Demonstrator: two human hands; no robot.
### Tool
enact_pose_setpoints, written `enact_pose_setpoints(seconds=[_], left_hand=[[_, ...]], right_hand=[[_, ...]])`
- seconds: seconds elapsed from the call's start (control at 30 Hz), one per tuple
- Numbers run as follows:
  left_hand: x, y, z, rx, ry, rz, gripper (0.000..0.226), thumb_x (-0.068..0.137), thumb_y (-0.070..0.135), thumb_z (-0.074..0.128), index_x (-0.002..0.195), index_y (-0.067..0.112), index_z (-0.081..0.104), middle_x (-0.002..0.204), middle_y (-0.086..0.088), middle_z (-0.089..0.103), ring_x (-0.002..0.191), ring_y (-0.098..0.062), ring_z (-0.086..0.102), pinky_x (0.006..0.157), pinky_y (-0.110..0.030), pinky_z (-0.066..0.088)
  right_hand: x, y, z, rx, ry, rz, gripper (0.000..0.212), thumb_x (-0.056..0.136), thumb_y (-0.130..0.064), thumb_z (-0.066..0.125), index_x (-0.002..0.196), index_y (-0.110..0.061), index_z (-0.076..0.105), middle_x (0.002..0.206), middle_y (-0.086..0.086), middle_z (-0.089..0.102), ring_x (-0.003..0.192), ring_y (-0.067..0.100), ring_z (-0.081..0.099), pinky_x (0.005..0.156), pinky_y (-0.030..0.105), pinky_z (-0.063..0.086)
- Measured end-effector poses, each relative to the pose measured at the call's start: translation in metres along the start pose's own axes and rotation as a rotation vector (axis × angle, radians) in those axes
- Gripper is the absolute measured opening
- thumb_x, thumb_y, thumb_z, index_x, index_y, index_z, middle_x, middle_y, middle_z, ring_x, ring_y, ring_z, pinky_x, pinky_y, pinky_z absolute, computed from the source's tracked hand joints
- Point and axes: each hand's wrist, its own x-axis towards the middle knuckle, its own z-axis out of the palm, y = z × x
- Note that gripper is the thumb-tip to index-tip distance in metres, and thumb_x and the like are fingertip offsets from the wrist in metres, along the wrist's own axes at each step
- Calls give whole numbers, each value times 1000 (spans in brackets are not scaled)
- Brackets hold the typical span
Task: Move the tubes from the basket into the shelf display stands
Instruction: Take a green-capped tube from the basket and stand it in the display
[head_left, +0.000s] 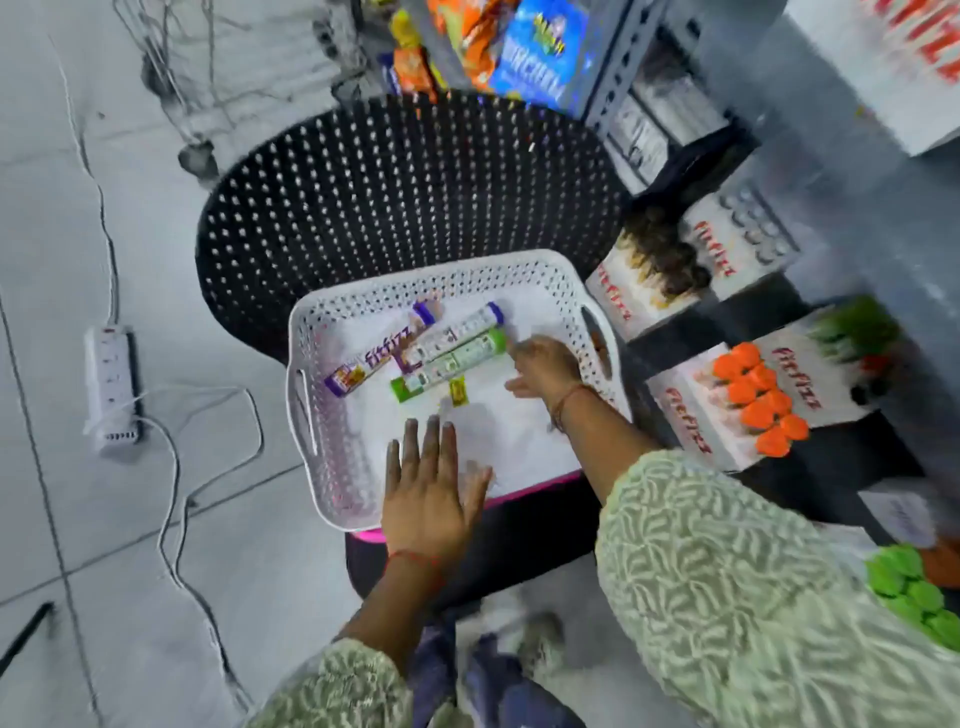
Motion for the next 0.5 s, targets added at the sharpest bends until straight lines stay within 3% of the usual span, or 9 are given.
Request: enact_pose_setpoints(seconds=[0.07,0.13,0.3,0.37,0.43,0.5], left_hand=[[4,-2,8,39,113,29,77,89,56,8,132,1,41,138,-20,45,131,-40,33,113,-47,13],[6,-5,14,62,177,27,78,89,56,6,132,-1,39,139,-21,44,132,-39,30,111,-42,6],[5,-8,21,62,216,3,76,86,55,17,137,0,29,145,-21,33,137,-32,16,110,-34,-6],[4,-8,23,61,219,2,77,84,55,16,139,2,24,149,-19,27,138,-26,6,110,-31,-10],[4,-9,22,63,207,14,83,83,62,5,141,5,17,152,-16,20,138,-20,-2,110,-30,-13],[3,-11,19,54,174,35,93,77,68,-12,142,7,12,154,-13,14,140,-21,-3,111,-31,-11]], right_hand=[[22,-3,17,76,38,2,32,89,-29,57,97,1,61,94,23,63,85,38,67,83,46,57],[40,-4,32,129,56,15,40,86,-28,61,104,8,62,101,28,67,90,42,67,86,50,55],[50,7,37,411,50,79,24,80,-4,66,98,11,62,111,31,64,91,37,66,74,39,55],[40,14,23,487,47,72,7,78,-1,65,77,3,60,103,31,63,85,35,63,74,39,54],[21,20,3,528,82,13,22,74,2,68,63,-7,52,91,25,61,84,34,63,72,40,56],[-5,24,-21,546,144,-82,32,71,6,70,64,-12,46,88,19,60,80,32,63,64,37,59]])
